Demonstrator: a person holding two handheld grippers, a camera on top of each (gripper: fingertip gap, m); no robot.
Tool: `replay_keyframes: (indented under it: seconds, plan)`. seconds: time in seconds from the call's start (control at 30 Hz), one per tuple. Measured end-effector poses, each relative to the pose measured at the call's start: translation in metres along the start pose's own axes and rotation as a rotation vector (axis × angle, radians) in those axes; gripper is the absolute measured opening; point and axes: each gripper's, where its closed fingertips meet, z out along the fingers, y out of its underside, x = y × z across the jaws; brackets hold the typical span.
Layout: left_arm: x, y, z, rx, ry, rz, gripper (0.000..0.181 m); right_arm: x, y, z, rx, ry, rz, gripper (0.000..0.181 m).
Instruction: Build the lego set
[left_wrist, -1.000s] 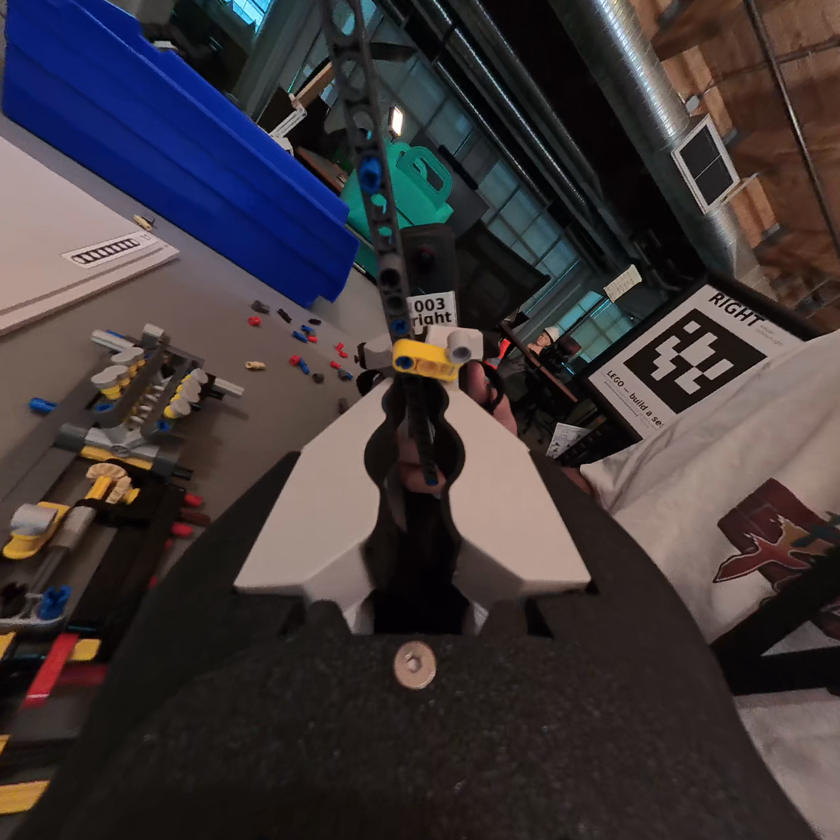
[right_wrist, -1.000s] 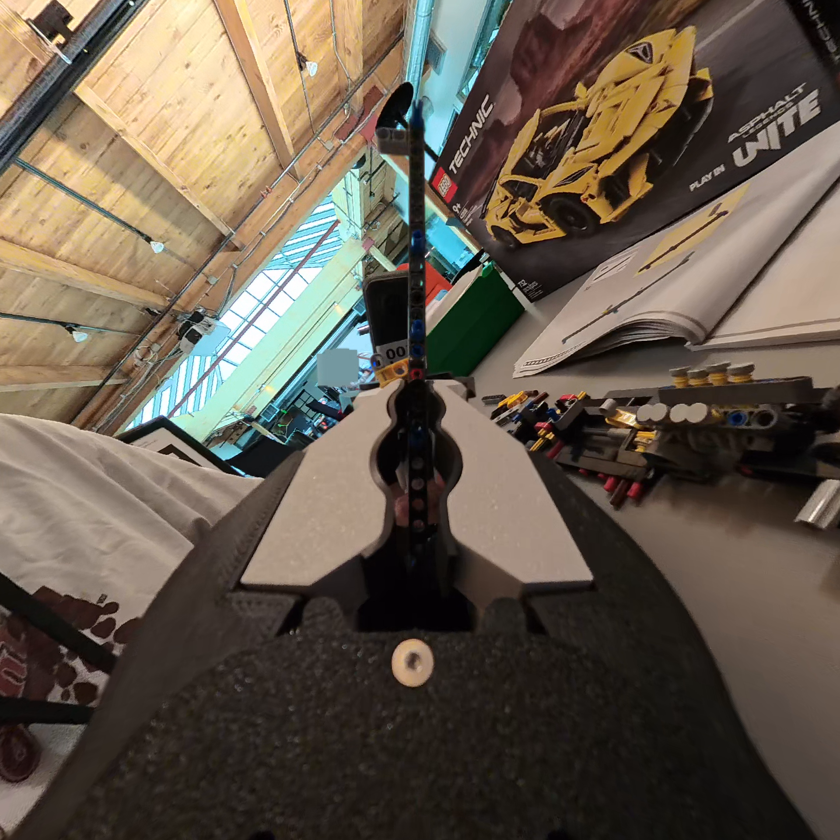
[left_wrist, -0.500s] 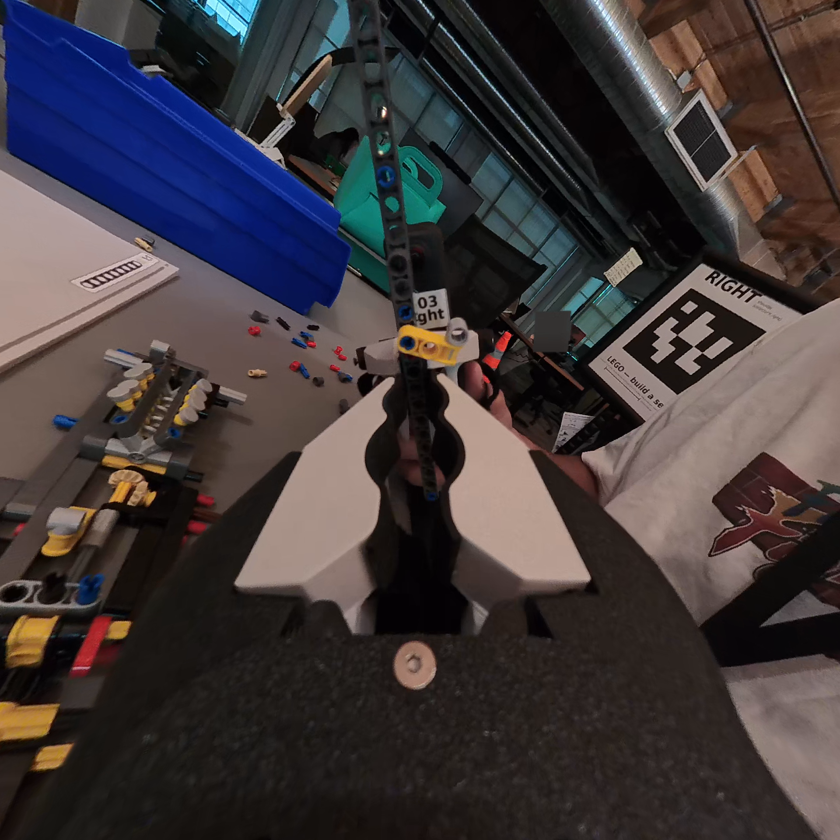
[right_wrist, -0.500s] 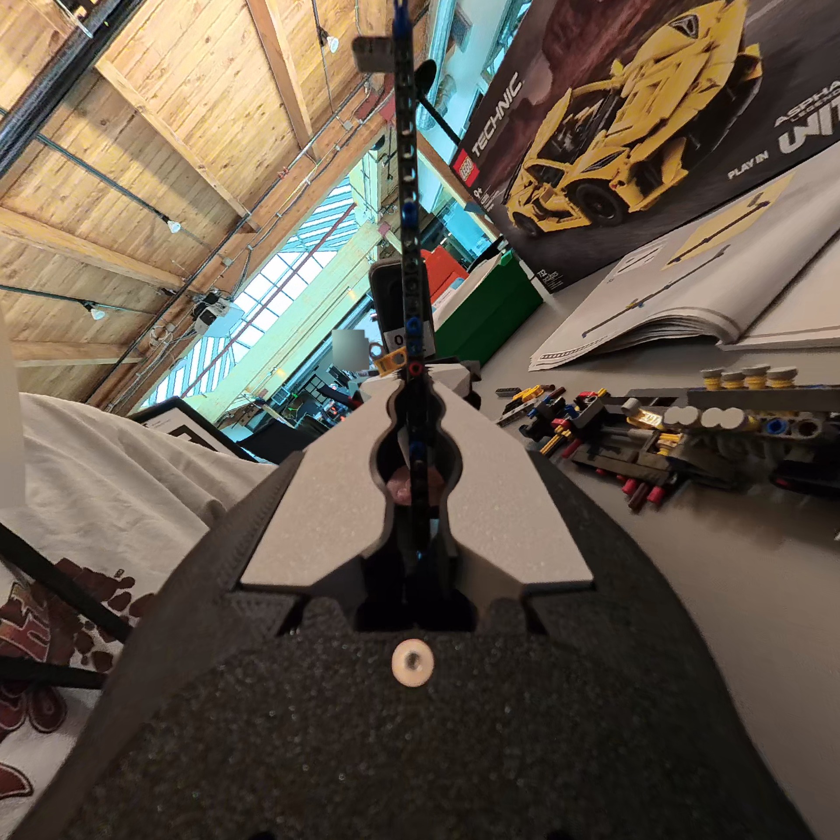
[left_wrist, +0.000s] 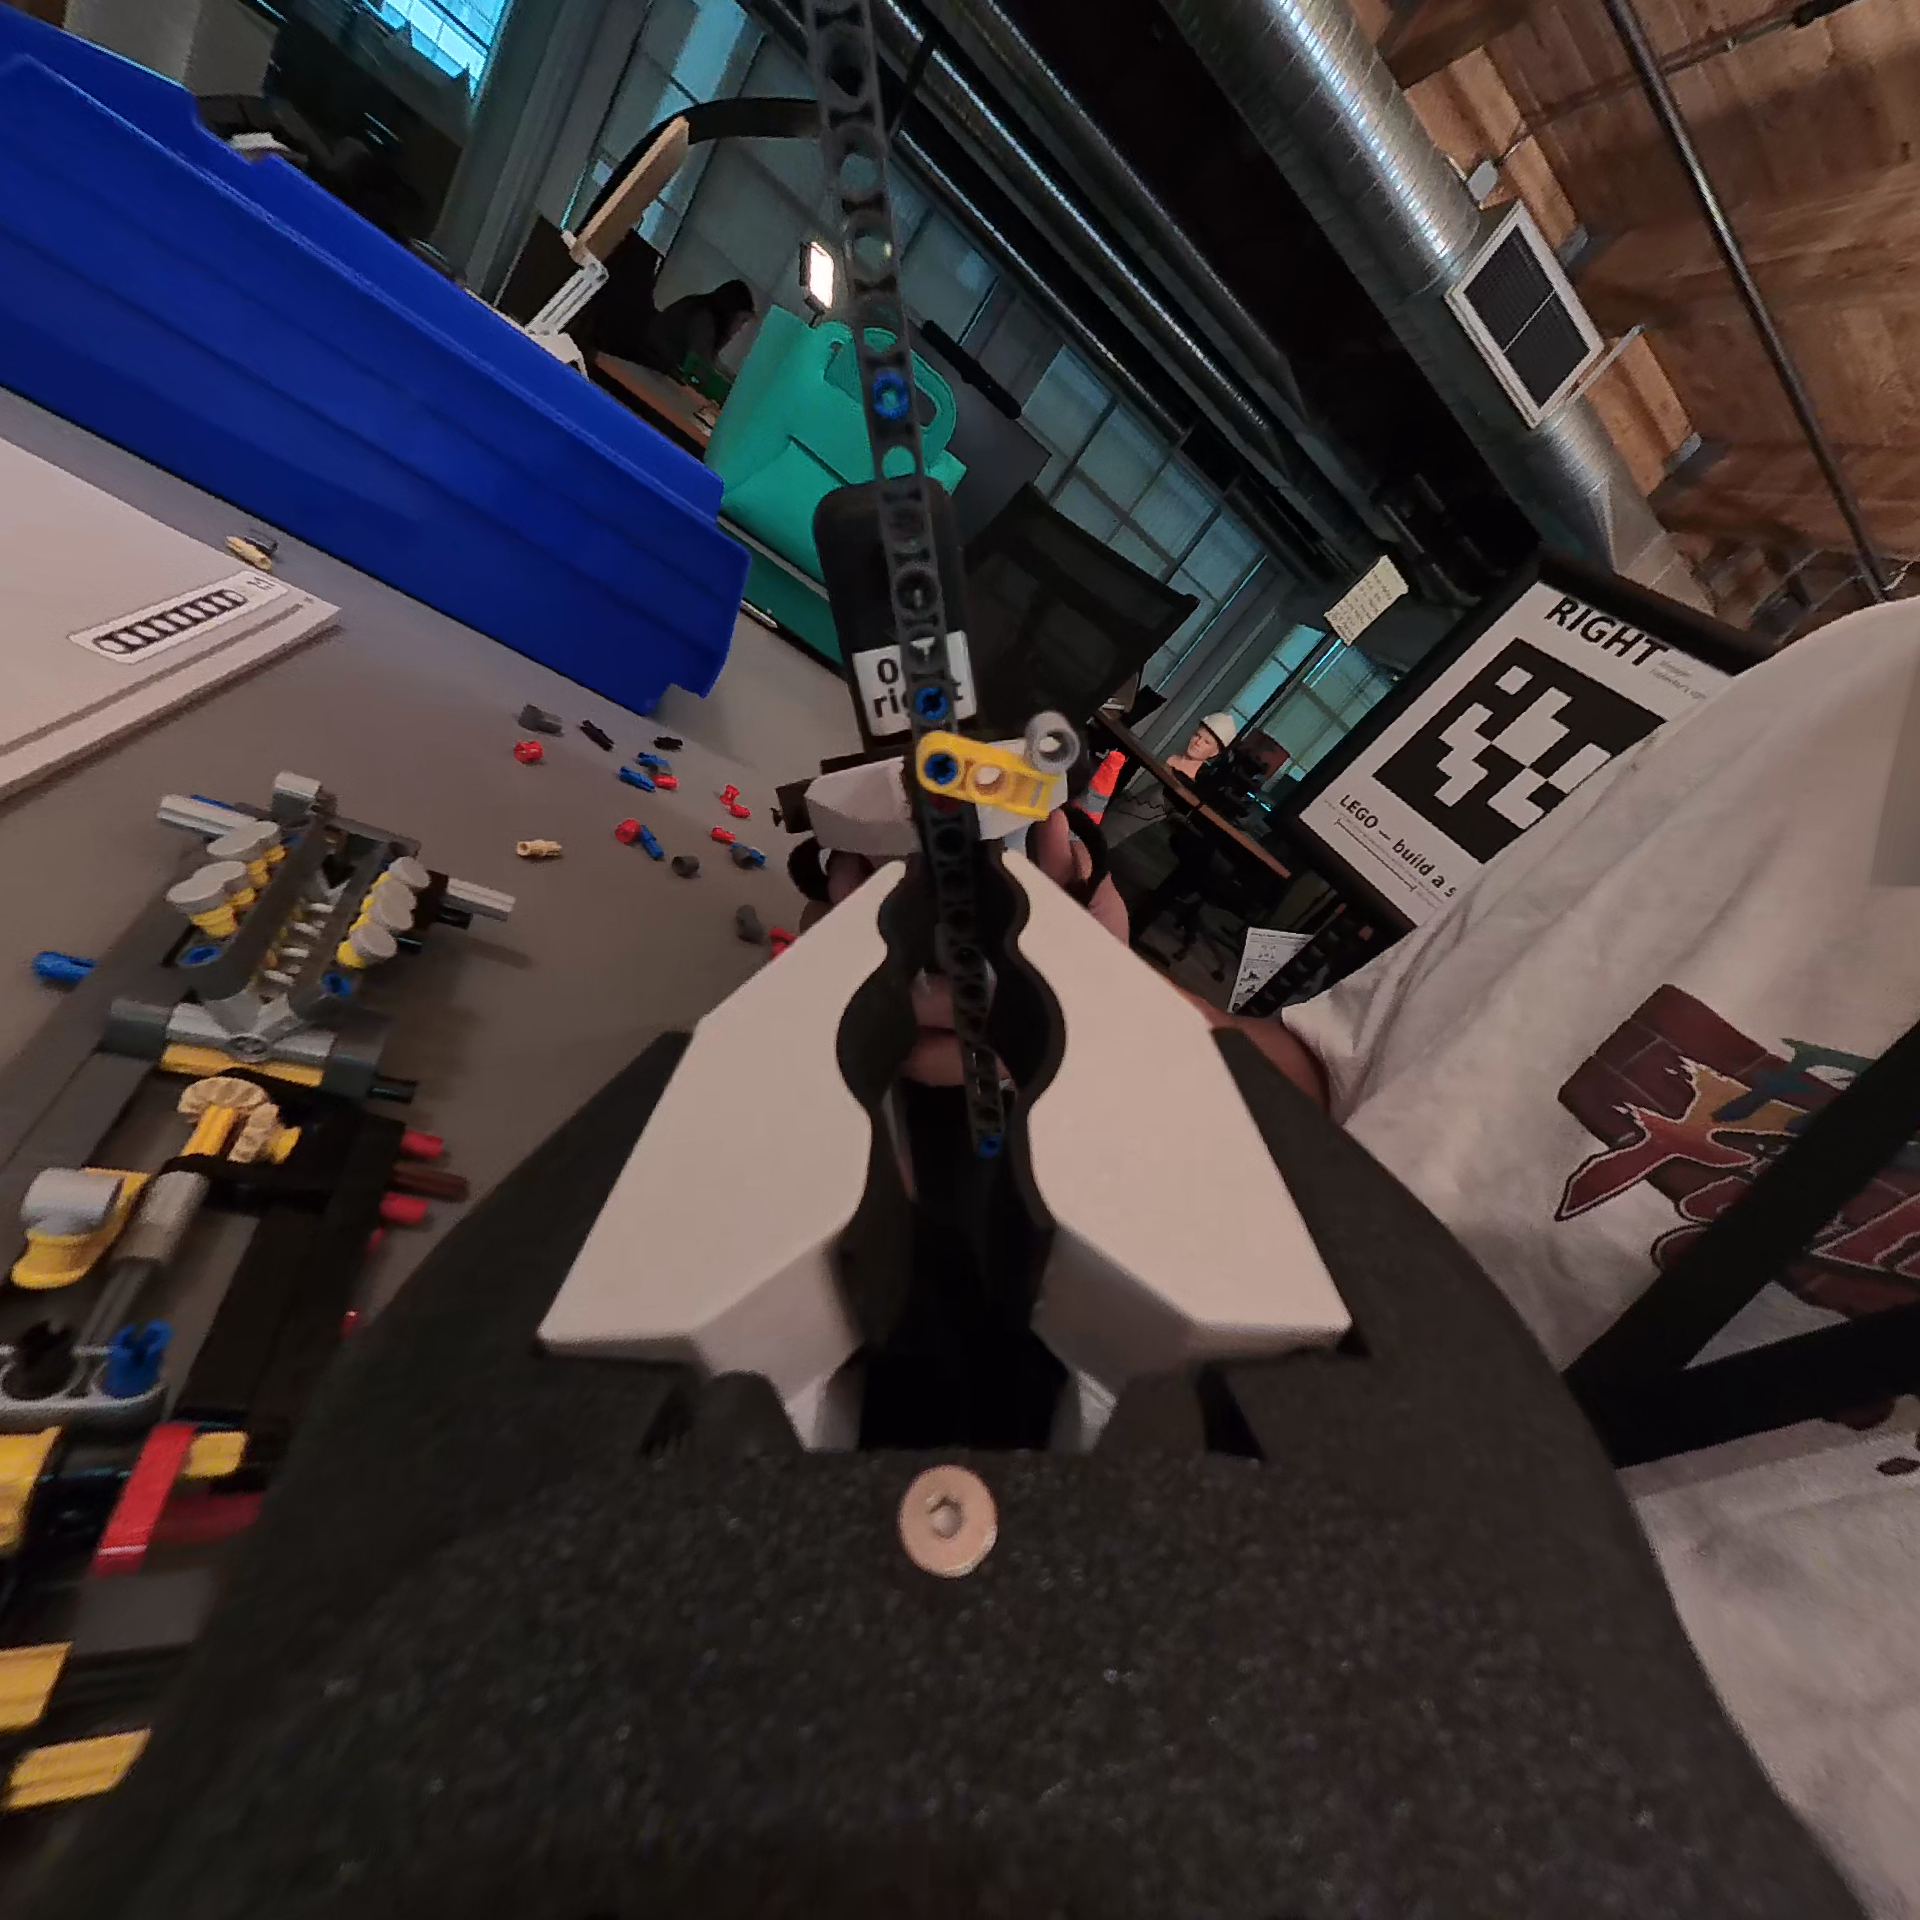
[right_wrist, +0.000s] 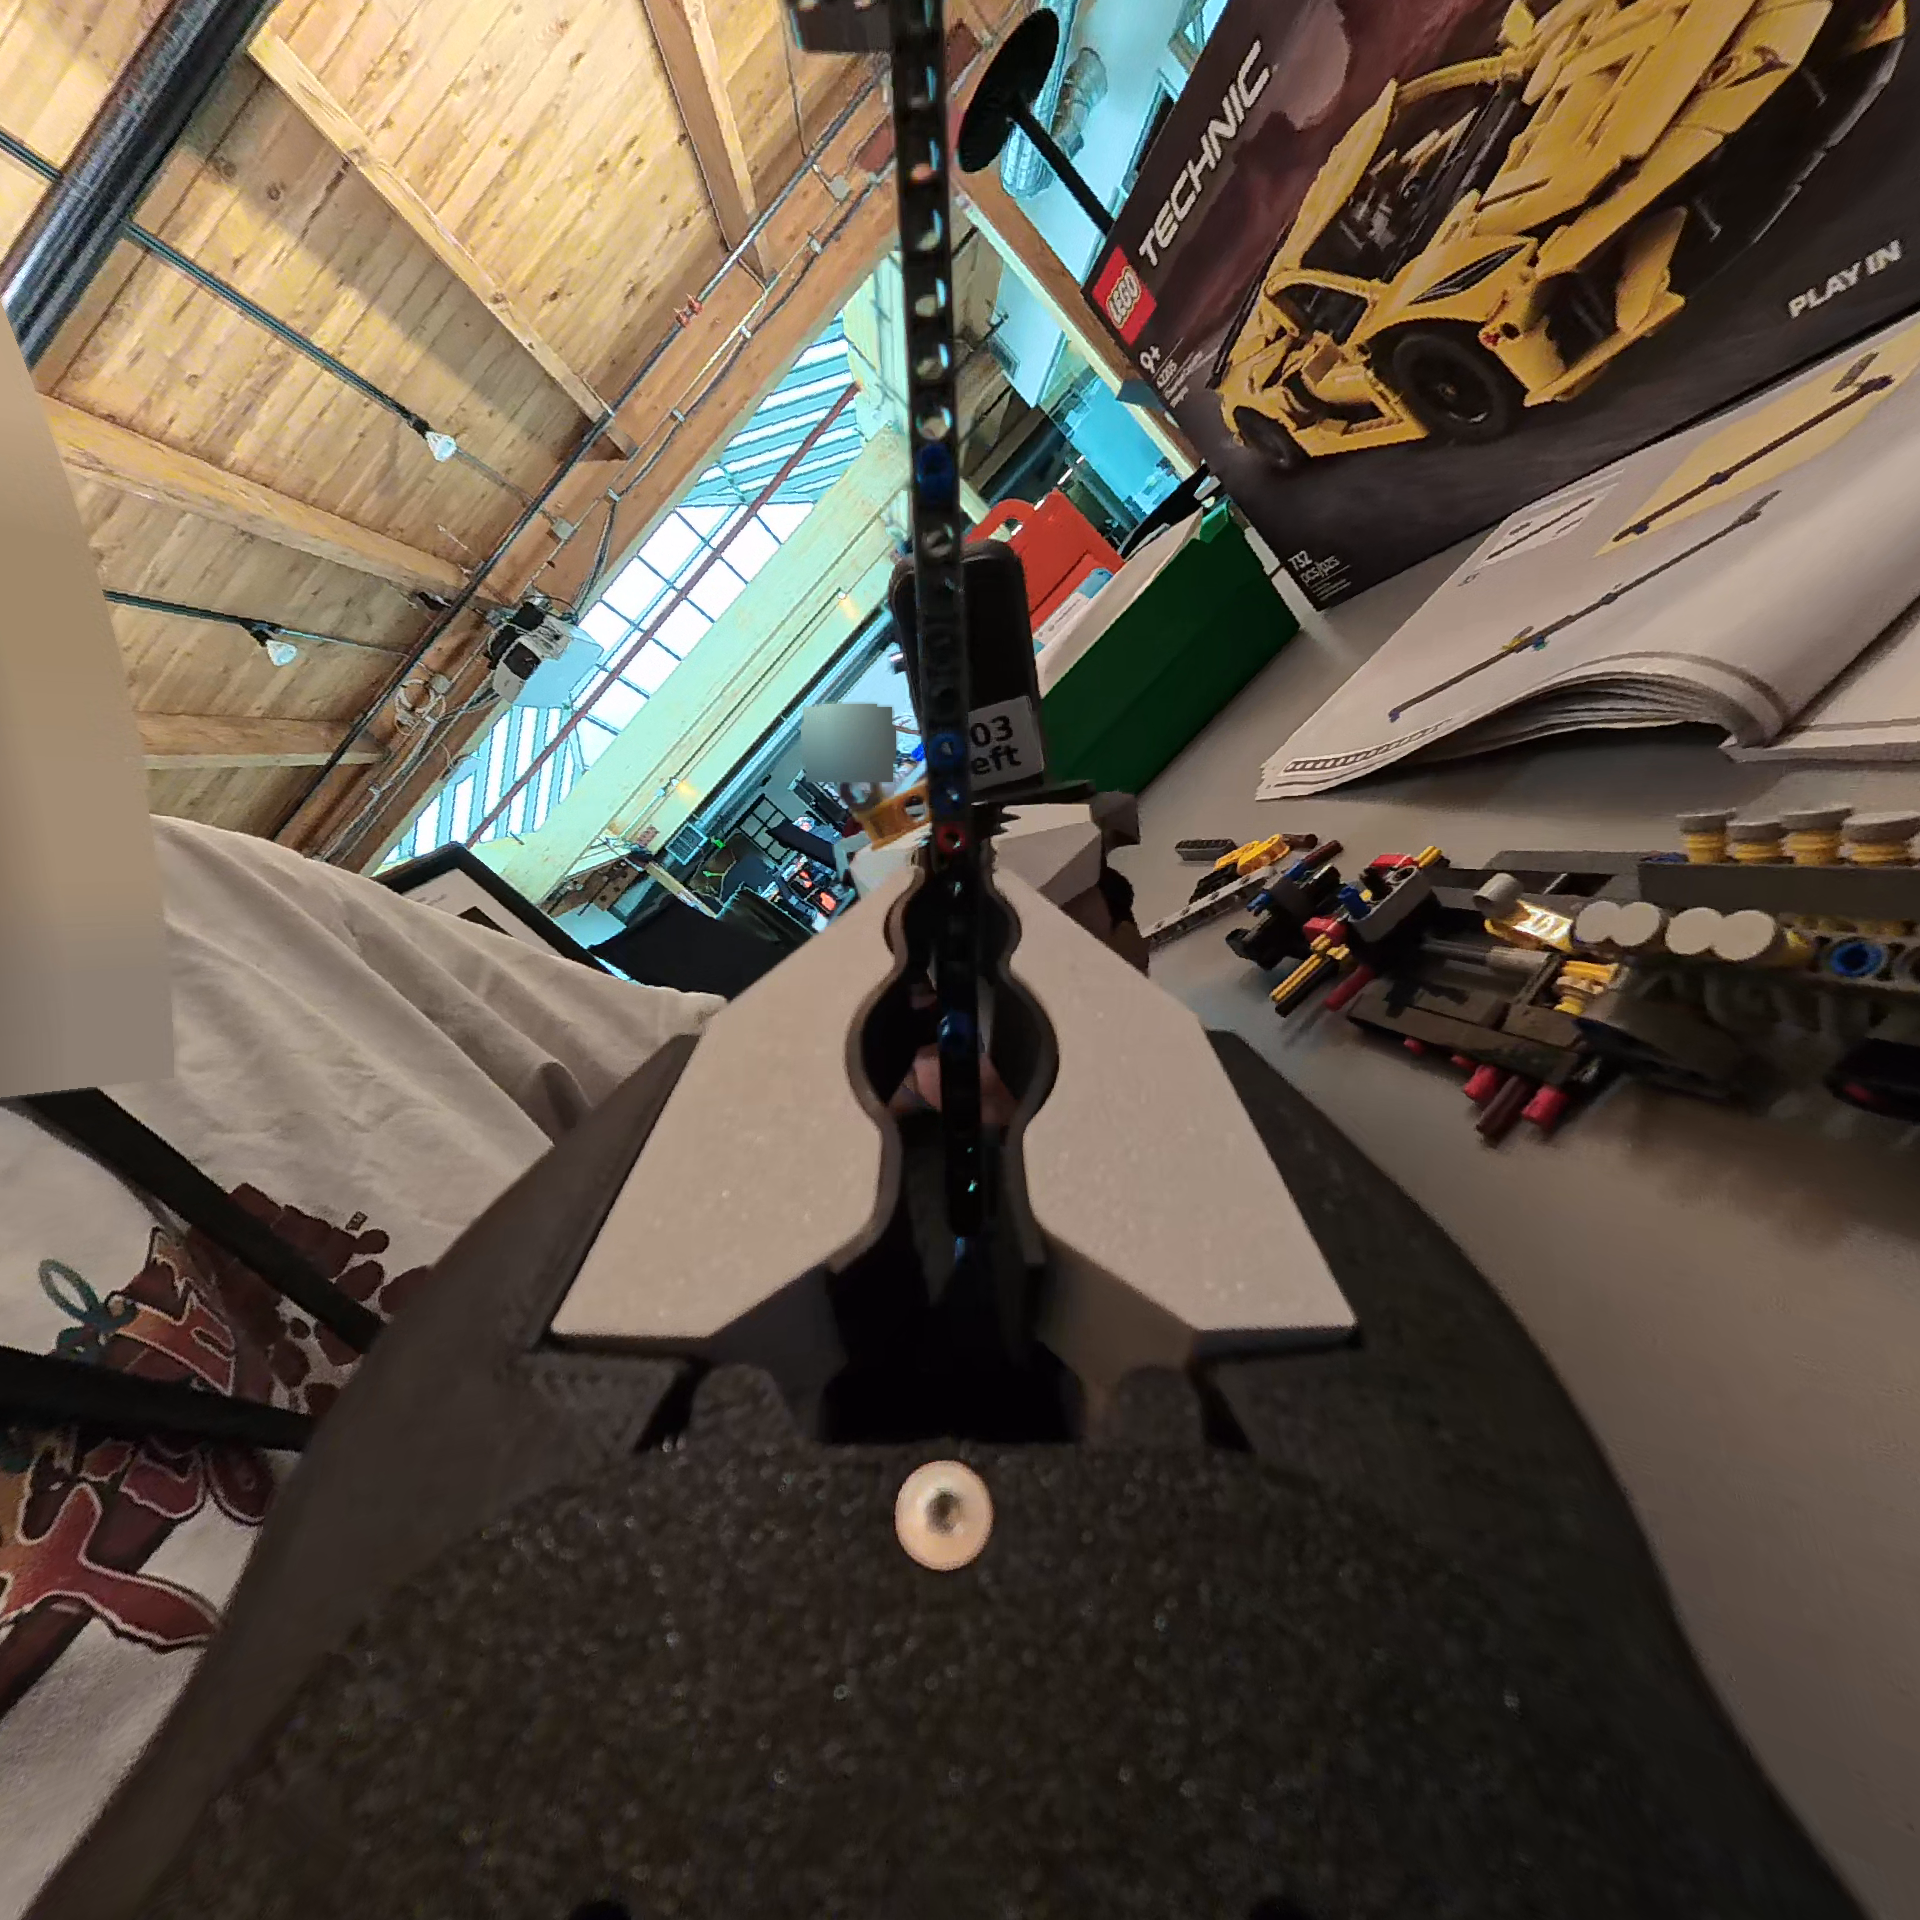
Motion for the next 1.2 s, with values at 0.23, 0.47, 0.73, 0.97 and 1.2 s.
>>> replay_keyframes:
  seconds: [0.23,0.47,0.73,0.97,1.2]
  plan:
    - [0.0017,0.0001,-0.0036,-0.009,0.017,-0.004,0.006,-0.0016,-0.0024,-0.0033,0.004,-0.04,0.053,0.006]
    - [-0.0025,0.0031,-0.0024,-0.034,-0.003,-0.008,0.007,0.003,0.0003,-0.0013,-0.014,-0.008,0.042,0.006]
    - [-0.0042,0.0055,0.0041,-0.046,-0.018,0.0,0.007,0.0055,0.003,-0.0022,-0.043,0.018,0.03,0.005]
    - [-0.0007,0.0064,0.0042,-0.04,-0.01,0.023,0.007,0.0015,0.0038,-0.0047,-0.063,-0.005,0.029,0.004]
    - [0.0,0.007,0.003,-0.03,0.001,0.002,0.007,0.0006,0.0052,-0.0056,-0.065,-0.01,0.027,0.005]
